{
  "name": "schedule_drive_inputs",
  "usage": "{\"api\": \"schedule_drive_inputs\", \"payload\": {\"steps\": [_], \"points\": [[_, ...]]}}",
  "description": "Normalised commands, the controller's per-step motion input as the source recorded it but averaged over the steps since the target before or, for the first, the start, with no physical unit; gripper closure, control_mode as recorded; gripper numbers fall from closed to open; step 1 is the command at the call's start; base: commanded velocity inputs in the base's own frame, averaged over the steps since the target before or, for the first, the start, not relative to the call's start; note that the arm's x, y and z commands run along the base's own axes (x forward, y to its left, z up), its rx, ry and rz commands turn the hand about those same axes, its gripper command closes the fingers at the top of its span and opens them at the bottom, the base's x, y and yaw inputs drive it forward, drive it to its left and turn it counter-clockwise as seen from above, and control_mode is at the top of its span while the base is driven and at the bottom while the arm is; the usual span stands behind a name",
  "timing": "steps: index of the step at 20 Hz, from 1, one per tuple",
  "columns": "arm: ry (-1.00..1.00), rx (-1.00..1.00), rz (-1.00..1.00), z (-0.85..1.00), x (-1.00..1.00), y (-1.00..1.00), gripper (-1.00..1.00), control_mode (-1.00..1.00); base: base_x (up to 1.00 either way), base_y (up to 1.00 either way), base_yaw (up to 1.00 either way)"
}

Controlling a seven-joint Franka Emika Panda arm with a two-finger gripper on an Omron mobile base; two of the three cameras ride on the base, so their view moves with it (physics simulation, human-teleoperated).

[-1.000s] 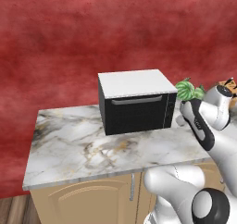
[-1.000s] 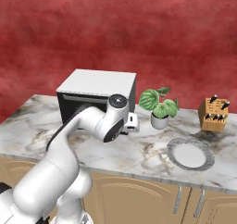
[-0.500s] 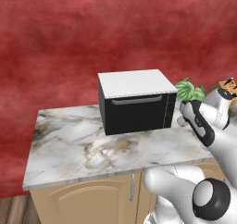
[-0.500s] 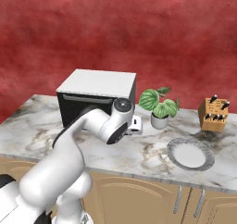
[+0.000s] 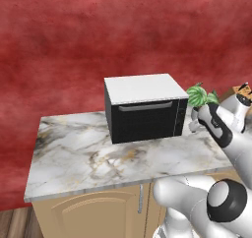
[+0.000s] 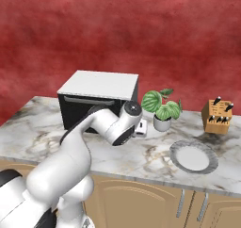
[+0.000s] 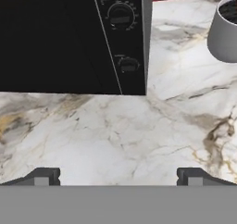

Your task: Pick up the bagel from the plate, place it on the toaster oven rack, close the door, and set the timer.

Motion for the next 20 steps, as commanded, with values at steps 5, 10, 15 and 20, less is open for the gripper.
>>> {"api": "schedule_drive_inputs", "payload": {"steps": [5,10,15,20], "points": [[-0.01,0.06,0.03,0.0,0.0,0.12,-1.0,-1.0,0.0,0.0,0.0],[-0.04,0.01,0.01,0.0,0.0,0.32,-1.0,-1.0,0.0,0.0,0.0],[-0.05,0.0,0.0,-0.01,0.04,0.33,-1.0,-1.0,0.0,0.0,0.0],[-0.04,0.0,0.0,-0.12,0.18,0.06,-1.0,-1.0,0.0,0.0,0.0]]}}
